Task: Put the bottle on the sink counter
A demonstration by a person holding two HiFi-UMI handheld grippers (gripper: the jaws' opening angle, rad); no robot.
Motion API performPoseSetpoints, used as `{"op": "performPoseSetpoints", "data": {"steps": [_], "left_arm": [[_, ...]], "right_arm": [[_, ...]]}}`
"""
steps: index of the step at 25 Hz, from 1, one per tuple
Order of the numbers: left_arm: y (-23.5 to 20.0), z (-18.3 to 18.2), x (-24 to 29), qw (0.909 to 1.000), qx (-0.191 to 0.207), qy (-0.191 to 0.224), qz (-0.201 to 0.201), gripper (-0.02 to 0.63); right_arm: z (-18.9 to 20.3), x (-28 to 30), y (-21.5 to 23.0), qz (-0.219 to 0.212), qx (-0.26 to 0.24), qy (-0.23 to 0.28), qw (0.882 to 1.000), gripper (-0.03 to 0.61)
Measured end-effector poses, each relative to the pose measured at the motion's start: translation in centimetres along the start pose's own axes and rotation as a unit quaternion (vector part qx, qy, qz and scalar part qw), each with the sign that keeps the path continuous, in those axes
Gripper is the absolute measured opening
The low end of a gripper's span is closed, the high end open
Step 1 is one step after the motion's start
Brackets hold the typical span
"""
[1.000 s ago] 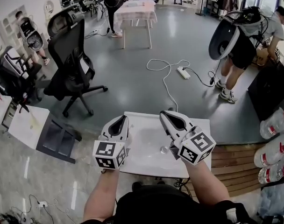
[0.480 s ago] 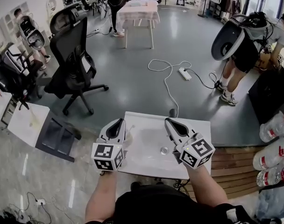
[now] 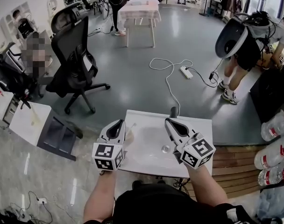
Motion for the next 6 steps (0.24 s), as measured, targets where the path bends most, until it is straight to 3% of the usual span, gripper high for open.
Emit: {"op": "performPoseSetpoints", "data": {"steps": [6], "left_arm": [[0.47, -0.19, -0.51, 1.0000, -0.001, -0.003, 0.004, 0.020]], "right_arm": [[-0.43, -0.32, -0.88, -0.006, -0.001, 0.001, 1.000, 0.012]]}}
Point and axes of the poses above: the fingertips, and each gripper's own axes: x forward along the fingers, y to its right, z out of its underside, the point moved 1 cm from there along -x, backward along the fingers, and after that the axes turned 10 degrees about z, right-handed, at the moved point
